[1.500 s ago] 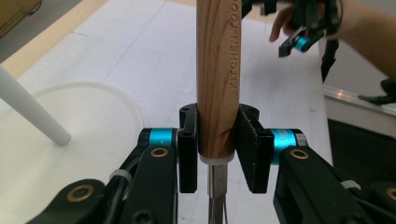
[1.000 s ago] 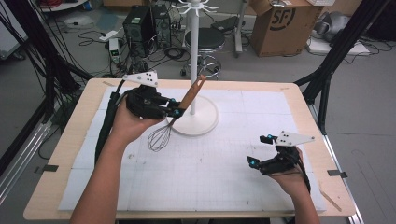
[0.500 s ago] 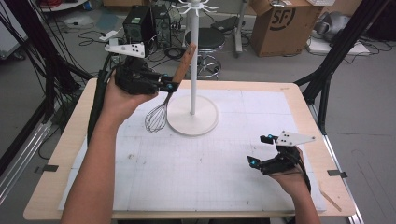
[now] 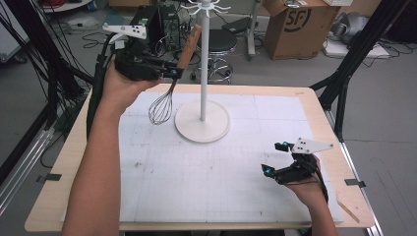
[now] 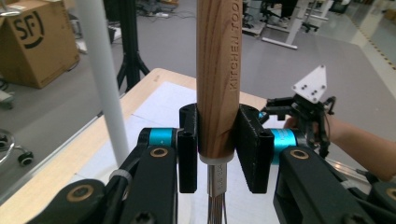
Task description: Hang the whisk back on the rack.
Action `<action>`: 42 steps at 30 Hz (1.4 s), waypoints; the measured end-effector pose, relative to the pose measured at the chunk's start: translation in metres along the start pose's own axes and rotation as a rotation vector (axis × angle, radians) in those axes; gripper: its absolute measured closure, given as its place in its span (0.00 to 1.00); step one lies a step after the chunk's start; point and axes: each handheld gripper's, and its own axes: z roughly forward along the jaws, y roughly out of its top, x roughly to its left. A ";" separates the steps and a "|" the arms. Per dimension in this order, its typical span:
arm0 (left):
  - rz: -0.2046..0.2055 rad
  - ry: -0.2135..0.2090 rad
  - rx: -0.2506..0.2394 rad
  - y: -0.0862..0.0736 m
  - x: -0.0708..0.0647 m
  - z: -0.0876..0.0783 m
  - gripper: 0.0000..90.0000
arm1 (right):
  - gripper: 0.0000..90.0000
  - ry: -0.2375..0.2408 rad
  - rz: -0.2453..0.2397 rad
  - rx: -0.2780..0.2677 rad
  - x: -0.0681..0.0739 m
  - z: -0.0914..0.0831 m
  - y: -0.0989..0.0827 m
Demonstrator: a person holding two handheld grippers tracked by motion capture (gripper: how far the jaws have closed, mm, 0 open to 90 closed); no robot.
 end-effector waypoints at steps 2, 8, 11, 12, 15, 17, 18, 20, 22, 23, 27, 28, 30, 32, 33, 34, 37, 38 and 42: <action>0.000 0.009 0.003 0.004 0.002 0.000 0.79 | 0.03 0.003 0.003 0.002 0.000 0.000 0.000; -0.009 0.027 -0.009 0.015 0.010 -0.001 0.79 | 0.03 0.004 0.003 -0.001 0.000 0.000 -0.001; -0.012 0.040 -0.011 0.019 0.014 -0.002 0.79 | 0.03 0.000 0.003 -0.002 0.000 -0.001 -0.001; -0.014 0.048 -0.007 0.020 0.016 -0.003 0.79 | 0.03 0.000 0.002 -0.003 -0.001 -0.001 -0.001; -0.023 0.068 -0.030 0.021 0.020 -0.010 0.79 | 0.03 -0.005 0.007 -0.002 -0.002 -0.003 -0.002; -0.030 0.074 -0.041 0.021 0.022 -0.013 0.79 | 0.03 -0.008 0.009 0.000 -0.002 -0.004 -0.003; -0.034 0.076 -0.040 0.021 0.023 -0.014 0.79 | 0.03 -0.007 0.010 0.000 -0.003 -0.004 -0.003; -0.032 0.074 -0.039 0.021 0.025 -0.014 0.79 | 0.03 -0.011 0.009 -0.001 -0.003 -0.005 -0.004; -0.032 0.073 -0.039 0.020 0.025 -0.013 0.79 | 0.03 -0.011 0.013 0.001 -0.003 -0.004 -0.004; -0.031 0.072 -0.038 0.020 0.026 -0.013 0.79 | 0.03 -0.010 0.012 0.002 -0.003 -0.004 -0.004; -0.038 0.071 -0.028 0.020 0.028 -0.009 0.79 | 0.03 -0.010 0.009 0.007 -0.003 -0.002 -0.004; -0.043 0.074 -0.029 0.019 0.029 -0.009 0.79 | 0.03 -0.013 0.009 0.004 -0.003 -0.002 -0.004; -0.048 0.073 -0.039 0.019 0.031 -0.009 0.79 | 0.03 -0.012 0.008 0.005 -0.003 -0.002 -0.004; -0.051 0.075 -0.038 0.019 0.032 -0.007 0.79 | 0.03 -0.010 0.012 0.011 -0.003 -0.002 -0.005; -0.051 0.074 -0.036 0.018 0.033 -0.006 0.79 | 0.03 -0.012 0.011 0.009 -0.004 -0.002 -0.005; -0.053 0.074 -0.034 0.018 0.033 -0.004 0.79 | 0.03 -0.012 0.012 0.007 -0.004 -0.002 -0.005; -0.049 0.072 -0.014 0.018 0.034 0.002 0.79 | 0.03 -0.012 0.013 0.006 -0.005 -0.002 -0.005; -0.051 0.072 -0.015 0.018 0.035 0.005 0.79 | 0.03 -0.013 0.013 0.006 -0.005 -0.002 -0.005; -0.053 0.069 -0.003 0.018 0.036 0.013 0.79 | 0.03 -0.008 0.017 0.005 -0.005 -0.003 -0.005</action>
